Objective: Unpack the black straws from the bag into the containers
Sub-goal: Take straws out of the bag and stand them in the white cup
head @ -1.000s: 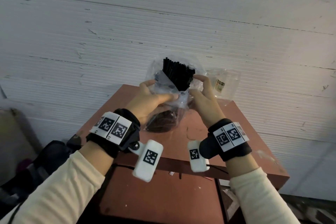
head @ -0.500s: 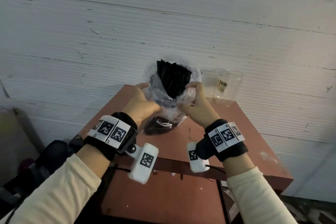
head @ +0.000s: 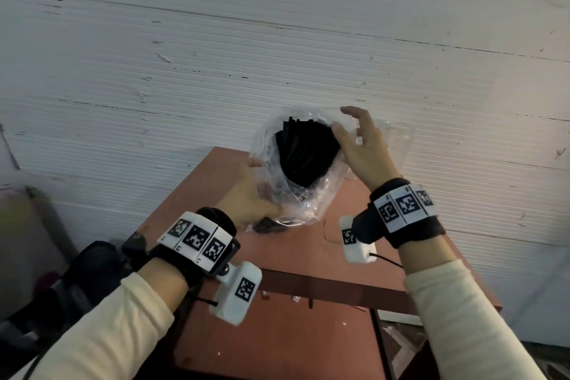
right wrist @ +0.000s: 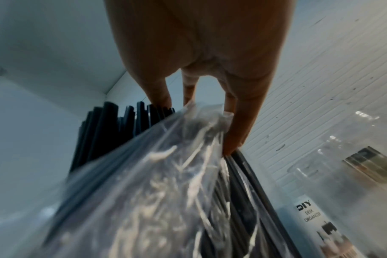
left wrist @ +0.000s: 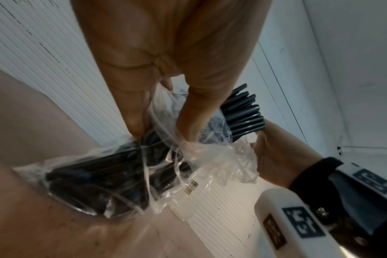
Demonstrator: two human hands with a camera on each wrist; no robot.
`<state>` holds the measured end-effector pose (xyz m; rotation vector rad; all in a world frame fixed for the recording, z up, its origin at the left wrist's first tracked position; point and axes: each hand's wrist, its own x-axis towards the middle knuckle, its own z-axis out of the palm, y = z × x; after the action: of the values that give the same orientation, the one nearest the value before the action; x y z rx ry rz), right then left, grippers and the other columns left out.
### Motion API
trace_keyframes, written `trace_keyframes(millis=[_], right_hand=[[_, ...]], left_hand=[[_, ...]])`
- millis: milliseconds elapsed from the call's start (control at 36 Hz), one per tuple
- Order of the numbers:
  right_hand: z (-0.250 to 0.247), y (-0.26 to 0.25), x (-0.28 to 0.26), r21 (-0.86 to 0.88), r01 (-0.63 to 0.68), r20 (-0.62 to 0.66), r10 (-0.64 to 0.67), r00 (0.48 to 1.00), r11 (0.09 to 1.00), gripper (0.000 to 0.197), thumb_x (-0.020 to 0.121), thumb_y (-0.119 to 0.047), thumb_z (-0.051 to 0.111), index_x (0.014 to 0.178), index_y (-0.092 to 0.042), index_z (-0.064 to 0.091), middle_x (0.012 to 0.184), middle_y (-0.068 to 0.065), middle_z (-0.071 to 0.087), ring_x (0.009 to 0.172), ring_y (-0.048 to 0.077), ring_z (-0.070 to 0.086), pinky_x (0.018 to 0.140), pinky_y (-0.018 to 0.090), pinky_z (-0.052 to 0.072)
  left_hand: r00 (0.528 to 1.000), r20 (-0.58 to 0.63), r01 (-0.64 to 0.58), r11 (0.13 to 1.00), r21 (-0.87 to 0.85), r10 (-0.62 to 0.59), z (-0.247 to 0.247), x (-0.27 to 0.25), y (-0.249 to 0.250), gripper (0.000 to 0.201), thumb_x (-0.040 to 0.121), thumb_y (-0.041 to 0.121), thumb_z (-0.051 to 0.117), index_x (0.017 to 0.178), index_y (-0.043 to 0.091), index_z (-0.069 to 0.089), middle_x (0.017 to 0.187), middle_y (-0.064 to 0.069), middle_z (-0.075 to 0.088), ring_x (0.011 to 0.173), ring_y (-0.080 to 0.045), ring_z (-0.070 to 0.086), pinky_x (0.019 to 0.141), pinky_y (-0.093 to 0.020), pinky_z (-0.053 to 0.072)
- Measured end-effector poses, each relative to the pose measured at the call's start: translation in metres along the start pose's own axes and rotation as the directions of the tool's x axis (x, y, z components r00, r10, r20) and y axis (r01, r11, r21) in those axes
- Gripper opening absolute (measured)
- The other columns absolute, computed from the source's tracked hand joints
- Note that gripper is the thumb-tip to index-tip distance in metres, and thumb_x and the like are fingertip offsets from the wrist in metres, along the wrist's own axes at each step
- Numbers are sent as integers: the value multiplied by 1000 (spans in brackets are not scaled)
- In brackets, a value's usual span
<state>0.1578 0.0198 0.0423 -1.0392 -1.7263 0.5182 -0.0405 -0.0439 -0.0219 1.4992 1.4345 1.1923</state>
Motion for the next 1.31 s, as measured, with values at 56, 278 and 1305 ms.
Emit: trace_keyframes(millis=[56,278,1305], right_hand=[[-6,-1,5,10,-20,-7,20,1000,1000,22,90,-46,54,112,-42,51,119,-6,50,111,12,47,94,50,50],[-18,12,6,138,-30,9,29,1000,990,17,90,-13,51,93,-30,53,86,6,54,68,23,54,62,38,45],[-19,35,-20,-101,227,125,-214,969,969,16,98,-17,51,86,-7,49,79,-3,47,64,13,44,63,15,37]], left_hand=[[1000,-3,-11,999,32,11,3,0,-2,82,73,-16,71,131,17,24,81,-6,51,62,-10,52,45,-12,43],[999,51,-6,998,70,2,-4,0,-2,87,67,4,86,128,20,26,102,0,56,89,-12,59,73,-22,49],[971,-57,-230,972,41,232,-17,8,33,7,97,16,57,97,18,50,93,-13,69,83,-38,61,77,-37,48]])
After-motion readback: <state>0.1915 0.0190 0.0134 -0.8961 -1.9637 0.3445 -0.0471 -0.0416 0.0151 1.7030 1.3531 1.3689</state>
